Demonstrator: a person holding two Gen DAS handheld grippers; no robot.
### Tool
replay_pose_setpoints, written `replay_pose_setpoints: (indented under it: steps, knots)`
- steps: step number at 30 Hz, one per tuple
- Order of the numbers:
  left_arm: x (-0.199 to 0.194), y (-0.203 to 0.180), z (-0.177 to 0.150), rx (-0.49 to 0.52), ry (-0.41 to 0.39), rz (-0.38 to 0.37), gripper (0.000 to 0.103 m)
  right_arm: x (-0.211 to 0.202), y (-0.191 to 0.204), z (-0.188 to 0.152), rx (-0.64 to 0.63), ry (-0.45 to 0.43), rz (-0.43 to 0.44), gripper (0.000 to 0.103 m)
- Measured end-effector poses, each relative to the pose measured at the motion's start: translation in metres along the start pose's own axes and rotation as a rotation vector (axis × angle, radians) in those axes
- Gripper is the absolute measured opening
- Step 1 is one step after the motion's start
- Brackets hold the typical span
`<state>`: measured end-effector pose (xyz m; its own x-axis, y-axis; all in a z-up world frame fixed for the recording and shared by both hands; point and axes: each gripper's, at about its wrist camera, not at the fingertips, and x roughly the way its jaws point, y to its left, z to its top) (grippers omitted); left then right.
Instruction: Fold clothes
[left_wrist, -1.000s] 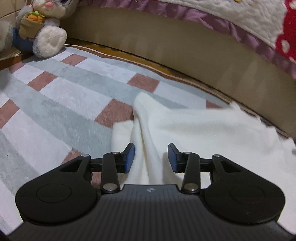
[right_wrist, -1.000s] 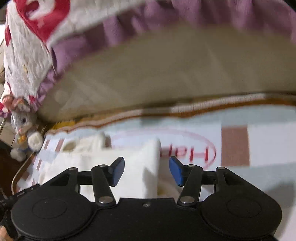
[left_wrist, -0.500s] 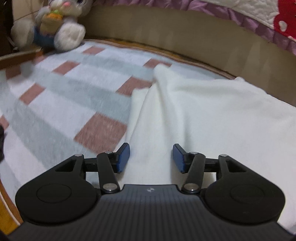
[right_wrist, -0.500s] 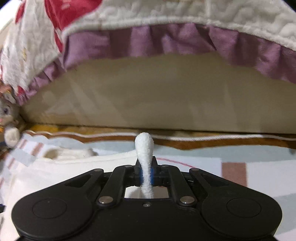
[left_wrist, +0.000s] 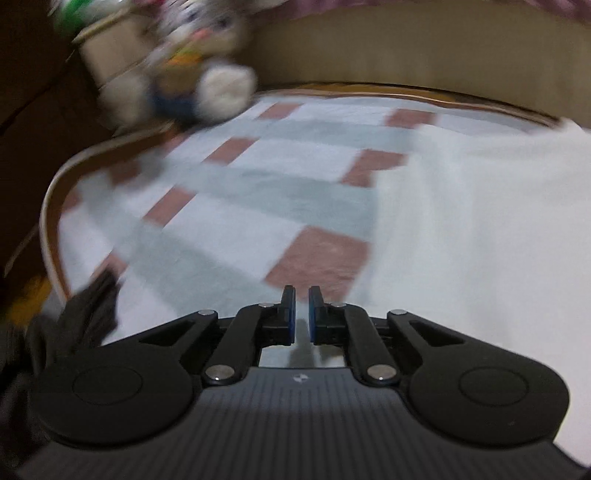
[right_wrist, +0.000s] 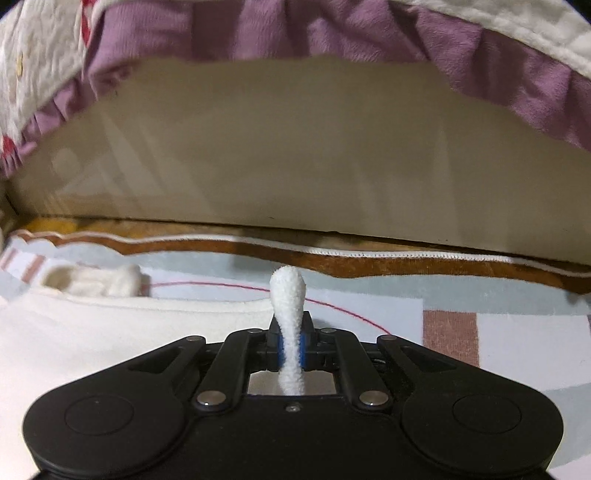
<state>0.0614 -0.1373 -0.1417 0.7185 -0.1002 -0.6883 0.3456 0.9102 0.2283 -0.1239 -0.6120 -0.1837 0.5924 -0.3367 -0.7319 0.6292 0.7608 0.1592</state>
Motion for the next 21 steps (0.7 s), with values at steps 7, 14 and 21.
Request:
replay_pose_setpoints:
  steps: [7, 14, 21]
  knots:
    - [-0.062, -0.017, 0.002, -0.006, -0.111, -0.198, 0.034, -0.019, -0.048, 0.0, 0.248, 0.009, -0.124, 0.032]
    - [-0.081, -0.089, -0.003, 0.073, -0.083, -0.567, 0.042, -0.064, -0.07, -0.009, 0.483, 0.131, 0.247, 0.06]
    - [-0.107, -0.167, -0.025, 0.394, -0.128, -0.639, 0.042, -0.079, -0.059, -0.037, 0.247, 0.379, 0.404, 0.06]
